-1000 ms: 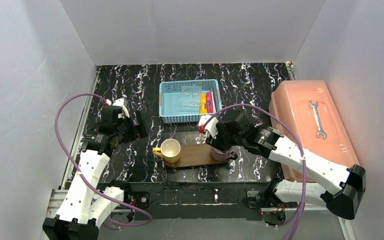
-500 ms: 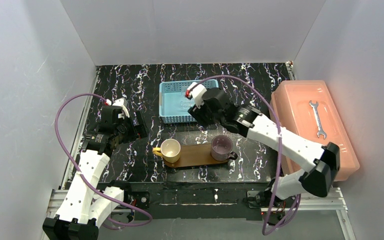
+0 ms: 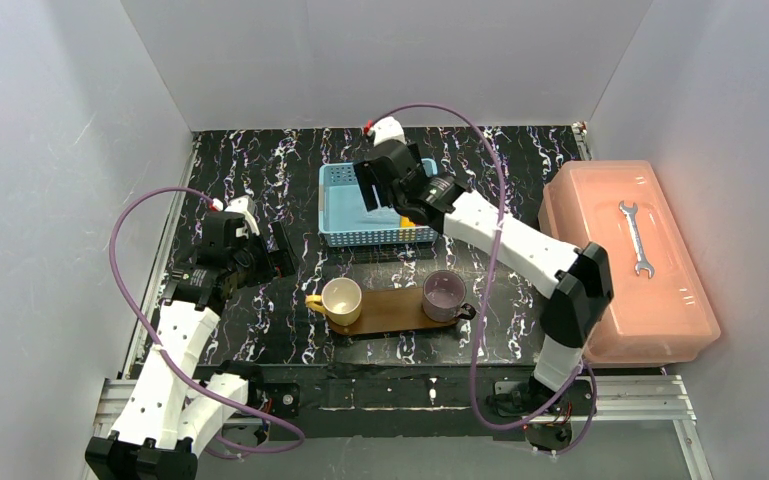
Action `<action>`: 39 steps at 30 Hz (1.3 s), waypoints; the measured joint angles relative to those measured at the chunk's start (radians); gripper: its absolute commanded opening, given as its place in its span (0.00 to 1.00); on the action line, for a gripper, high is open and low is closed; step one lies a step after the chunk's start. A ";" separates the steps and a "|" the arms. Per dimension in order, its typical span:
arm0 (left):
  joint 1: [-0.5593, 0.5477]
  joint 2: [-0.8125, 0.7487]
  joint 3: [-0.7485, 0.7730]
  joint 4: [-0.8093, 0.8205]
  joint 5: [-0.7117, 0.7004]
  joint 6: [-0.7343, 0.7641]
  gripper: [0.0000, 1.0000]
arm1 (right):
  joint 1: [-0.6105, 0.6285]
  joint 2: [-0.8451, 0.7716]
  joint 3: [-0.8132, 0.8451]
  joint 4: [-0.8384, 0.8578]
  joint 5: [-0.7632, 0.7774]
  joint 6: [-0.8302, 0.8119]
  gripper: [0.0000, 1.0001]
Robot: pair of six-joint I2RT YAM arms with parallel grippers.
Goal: Prepare toiletry sets of a toothbrush and toothpaste on the tray
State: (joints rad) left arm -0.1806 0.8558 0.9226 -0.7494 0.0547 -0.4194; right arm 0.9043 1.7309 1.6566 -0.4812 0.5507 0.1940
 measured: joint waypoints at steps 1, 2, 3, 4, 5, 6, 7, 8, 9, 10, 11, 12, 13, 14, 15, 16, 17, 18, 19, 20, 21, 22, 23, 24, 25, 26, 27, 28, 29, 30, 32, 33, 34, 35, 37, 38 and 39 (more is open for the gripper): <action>0.000 -0.002 0.000 0.000 0.001 0.000 0.99 | -0.003 0.021 0.029 -0.008 0.003 0.023 0.85; 0.000 -0.004 0.000 0.000 0.002 0.000 0.99 | -0.008 0.047 0.063 -0.013 0.004 0.048 0.86; 0.000 -0.005 0.000 0.000 0.003 0.000 0.99 | -0.010 0.066 0.083 -0.016 0.004 0.064 0.86; 0.000 -0.006 0.000 0.000 0.005 0.000 0.99 | -0.013 0.085 0.101 -0.019 0.003 0.074 0.86; 0.000 -0.008 0.000 0.000 0.006 0.000 0.99 | -0.015 0.106 0.120 -0.022 0.002 0.086 0.86; 0.000 -0.009 0.000 0.000 0.007 0.000 0.99 | -0.017 0.126 0.133 -0.023 -0.001 0.096 0.85; 0.000 -0.010 0.000 0.000 0.008 0.000 0.99 | -0.020 0.151 0.147 -0.029 -0.003 0.111 0.83; 0.000 -0.010 0.000 0.000 0.008 0.000 0.99 | -0.021 0.162 0.152 -0.034 -0.006 0.118 0.82; 0.000 -0.010 0.000 0.000 0.009 0.000 0.99 | -0.024 0.184 0.166 -0.047 -0.008 0.132 0.81; 0.000 -0.010 0.000 0.000 0.009 0.000 0.99 | -0.026 0.206 0.178 -0.053 -0.008 0.147 0.80; 0.000 -0.010 0.000 0.000 0.010 0.000 0.99 | -0.028 0.227 0.188 -0.058 -0.010 0.162 0.79; 0.000 -0.010 0.000 0.000 0.010 0.000 0.99 | -0.032 0.246 0.196 -0.064 -0.010 0.177 0.78; 0.000 -0.011 0.000 0.000 0.010 0.000 0.99 | -0.035 0.261 0.200 -0.069 -0.010 0.192 0.76; 0.000 -0.012 0.000 0.000 0.011 0.000 0.99 | -0.039 0.272 0.201 -0.071 -0.010 0.203 0.74; 0.000 -0.013 0.000 0.000 0.013 0.000 0.99 | -0.043 0.283 0.201 -0.074 -0.010 0.217 0.71; 0.000 -0.014 0.000 0.000 0.013 0.000 0.99 | -0.049 0.292 0.201 -0.077 -0.009 0.230 0.68; 0.000 -0.015 0.000 0.000 0.014 0.000 0.99 | -0.053 0.298 0.201 -0.079 -0.008 0.240 0.66; 0.000 -0.016 0.000 0.000 0.014 0.000 0.99 | -0.058 0.303 0.201 -0.078 -0.007 0.252 0.64; 0.000 -0.016 0.000 0.000 0.015 0.000 0.99 | -0.062 0.307 0.202 -0.078 -0.006 0.263 0.62; 0.000 -0.016 0.000 0.000 0.016 0.000 0.99 | -0.066 0.313 0.205 -0.078 -0.005 0.274 0.61; 0.000 -0.016 0.000 0.000 0.017 0.000 0.99 | -0.069 0.321 0.211 -0.077 -0.003 0.283 0.59; 0.000 -0.016 0.000 0.000 0.018 0.000 0.99 | -0.072 0.331 0.217 -0.077 -0.003 0.293 0.56; 0.000 -0.016 0.000 0.000 0.019 0.000 0.99 | -0.076 0.340 0.225 -0.077 -0.002 0.301 0.55; 0.000 -0.016 0.000 0.000 0.020 0.000 0.99 | -0.078 0.349 0.232 -0.077 -0.002 0.305 0.54; 0.000 -0.016 0.000 0.000 0.021 0.000 0.99 | -0.080 0.361 0.241 -0.077 0.000 0.311 0.54; 0.000 -0.016 0.000 0.000 0.022 0.000 0.99 | -0.080 0.373 0.253 -0.078 0.000 0.316 0.53; 0.000 -0.016 0.000 0.000 0.023 -0.001 0.99 | -0.082 0.386 0.266 -0.078 0.001 0.321 0.52; 0.000 -0.016 0.000 0.000 0.024 -0.001 0.99 | -0.082 0.396 0.274 -0.076 0.001 0.323 0.51; 0.000 -0.016 0.000 0.000 0.024 -0.001 0.99 | -0.085 0.408 0.286 -0.077 0.002 0.327 0.50; 0.000 -0.016 0.000 0.000 0.025 -0.001 0.99 | -0.086 0.420 0.295 -0.077 0.004 0.328 0.50; 0.000 -0.016 0.000 0.000 0.026 -0.001 0.99 | -0.087 0.438 0.310 -0.079 0.004 0.330 0.49; 0.000 -0.016 0.000 0.000 0.027 -0.001 0.99 | -0.088 0.446 0.318 -0.080 0.005 0.331 0.49; 0.000 -0.016 0.000 0.000 0.029 -0.001 0.99 | -0.089 0.456 0.330 -0.081 0.006 0.332 0.49; 0.000 -0.016 0.000 0.000 0.031 -0.001 0.99 | -0.090 0.464 0.338 -0.082 0.008 0.332 0.49; 0.000 -0.016 0.000 0.000 0.032 -0.001 0.99 | -0.095 0.475 0.344 -0.082 0.013 0.335 0.48; 0.000 -0.016 0.000 0.000 0.032 -0.001 0.99 | -0.098 0.479 0.344 -0.082 0.016 0.336 0.48; 0.000 -0.016 0.000 0.000 0.034 -0.001 0.99 | -0.104 0.486 0.345 -0.083 0.020 0.338 0.47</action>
State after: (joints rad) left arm -0.1806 0.8394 0.9226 -0.7494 0.0883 -0.4202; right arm 0.8005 2.2169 2.0014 -0.5640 0.5705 0.5323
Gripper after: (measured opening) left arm 0.992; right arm 0.488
